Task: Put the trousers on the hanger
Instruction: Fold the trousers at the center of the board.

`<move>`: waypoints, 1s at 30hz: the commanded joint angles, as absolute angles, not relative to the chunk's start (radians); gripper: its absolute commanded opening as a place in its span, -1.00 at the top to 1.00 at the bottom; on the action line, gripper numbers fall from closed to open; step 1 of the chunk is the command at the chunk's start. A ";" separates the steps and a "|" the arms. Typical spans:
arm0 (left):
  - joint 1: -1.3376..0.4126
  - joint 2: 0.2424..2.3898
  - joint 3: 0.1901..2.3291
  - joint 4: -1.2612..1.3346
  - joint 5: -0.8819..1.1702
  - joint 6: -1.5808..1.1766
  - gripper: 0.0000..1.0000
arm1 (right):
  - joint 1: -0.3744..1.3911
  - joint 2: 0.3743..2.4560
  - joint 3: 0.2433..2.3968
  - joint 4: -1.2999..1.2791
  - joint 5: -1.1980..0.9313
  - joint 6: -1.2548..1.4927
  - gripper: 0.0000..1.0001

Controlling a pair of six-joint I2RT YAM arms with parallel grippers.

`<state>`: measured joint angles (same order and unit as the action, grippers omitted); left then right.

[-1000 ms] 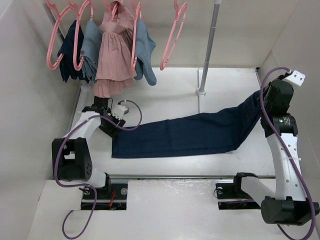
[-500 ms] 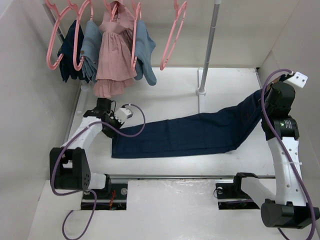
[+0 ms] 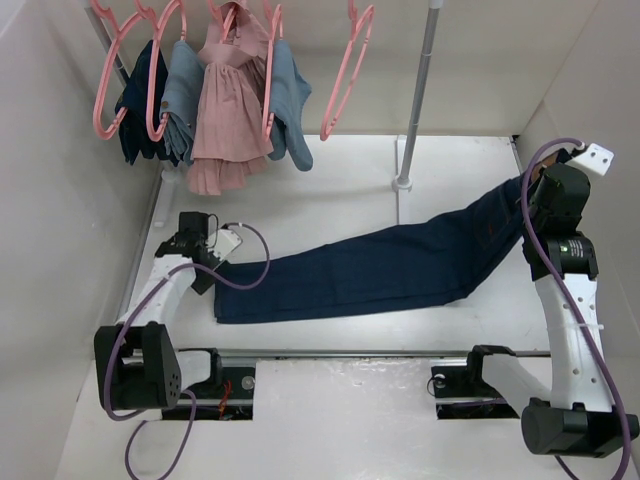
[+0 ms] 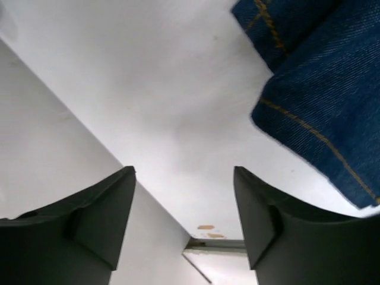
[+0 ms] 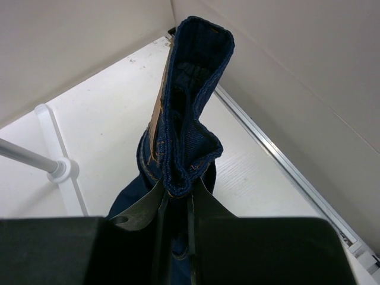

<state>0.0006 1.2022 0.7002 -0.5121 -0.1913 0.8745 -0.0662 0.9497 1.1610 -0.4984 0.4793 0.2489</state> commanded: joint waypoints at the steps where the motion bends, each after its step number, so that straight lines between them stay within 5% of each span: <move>1: 0.021 1.174 0.813 -0.564 -0.152 0.871 -0.33 | -0.086 0.936 1.155 -0.431 0.485 0.221 1.00; 9: 0.066 1.164 0.991 -0.647 0.104 0.767 -0.26 | -0.115 0.936 1.193 -0.440 0.459 0.147 1.00; 17: -0.066 1.278 0.847 -0.569 0.123 0.660 -0.26 | -0.063 0.956 1.431 -0.449 0.423 -0.002 1.00; 23: -0.133 1.373 0.837 -0.508 0.114 0.566 -0.26 | 0.436 0.956 1.434 -0.413 0.601 0.011 1.00; 30: -0.143 1.393 0.827 -0.499 0.037 0.557 -0.26 | 1.069 1.159 1.399 -0.278 1.109 0.084 1.00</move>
